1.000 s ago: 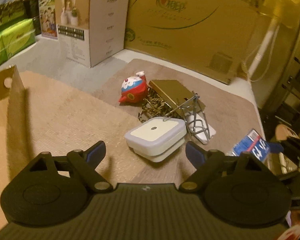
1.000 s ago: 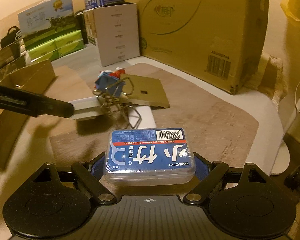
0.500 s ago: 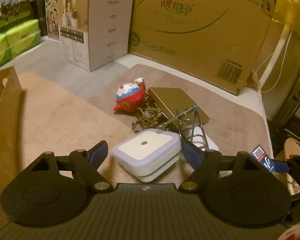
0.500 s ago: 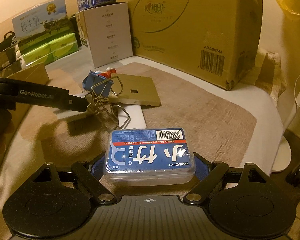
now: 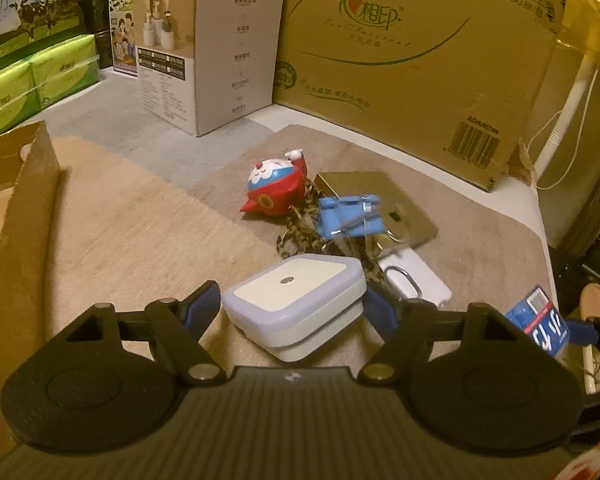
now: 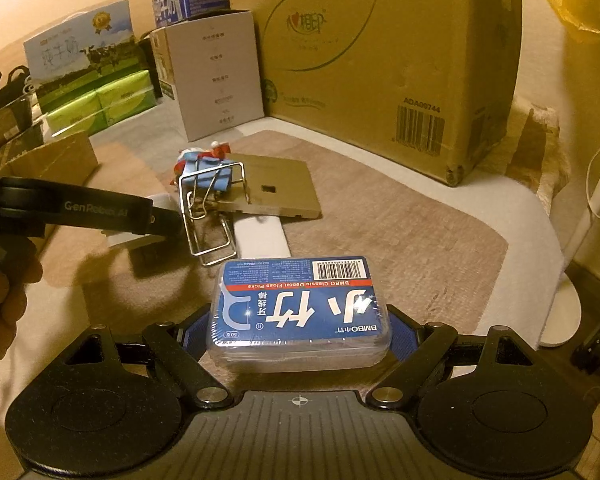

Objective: Organize rigid objects
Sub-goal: 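Grasp the white square box with the left tool while the right tool holds the floss box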

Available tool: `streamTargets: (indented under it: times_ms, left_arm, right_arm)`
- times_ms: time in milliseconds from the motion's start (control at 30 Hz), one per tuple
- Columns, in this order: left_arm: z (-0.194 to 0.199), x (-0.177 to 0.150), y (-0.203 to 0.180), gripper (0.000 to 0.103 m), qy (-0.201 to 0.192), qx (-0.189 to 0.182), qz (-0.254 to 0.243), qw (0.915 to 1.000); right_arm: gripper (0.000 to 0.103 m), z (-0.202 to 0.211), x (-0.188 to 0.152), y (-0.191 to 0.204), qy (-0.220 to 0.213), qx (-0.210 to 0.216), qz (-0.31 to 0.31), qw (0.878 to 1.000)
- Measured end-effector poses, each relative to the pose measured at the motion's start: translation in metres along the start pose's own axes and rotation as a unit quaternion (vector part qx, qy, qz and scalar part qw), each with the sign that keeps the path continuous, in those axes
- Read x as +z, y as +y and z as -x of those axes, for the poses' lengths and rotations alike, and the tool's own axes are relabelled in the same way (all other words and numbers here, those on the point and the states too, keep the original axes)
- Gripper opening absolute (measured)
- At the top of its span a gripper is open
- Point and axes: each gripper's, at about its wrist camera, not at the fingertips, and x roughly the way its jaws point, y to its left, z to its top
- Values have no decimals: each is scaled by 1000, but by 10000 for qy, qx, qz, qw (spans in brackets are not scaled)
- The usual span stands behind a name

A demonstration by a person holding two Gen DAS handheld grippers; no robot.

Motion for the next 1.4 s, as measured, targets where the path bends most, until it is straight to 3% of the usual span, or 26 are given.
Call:
streamTargets:
  times_ms: [367, 567, 700, 1000, 1400]
  left_arm:
    - [66, -59, -3, 76, 30, -86, -549, 9985]
    - [72, -86, 0, 81, 56, 183, -86, 9998]
    - [74, -89, -3, 81, -160, 346, 146, 9992]
    - [65, -87, 1, 77, -243, 399, 775, 9959]
    - [85, -90, 4, 76, -246, 277, 584, 9976]
  right_arm:
    - [86, 14, -10, 17, 97, 160, 178, 9997]
    - [86, 14, -21, 22, 218, 183, 211, 9994]
    - [86, 15, -23, 21, 220, 190, 177, 9994]
    - [86, 15, -22, 20, 211, 186, 167, 9995]
    - [86, 30, -23, 30, 117, 187, 224, 9995]
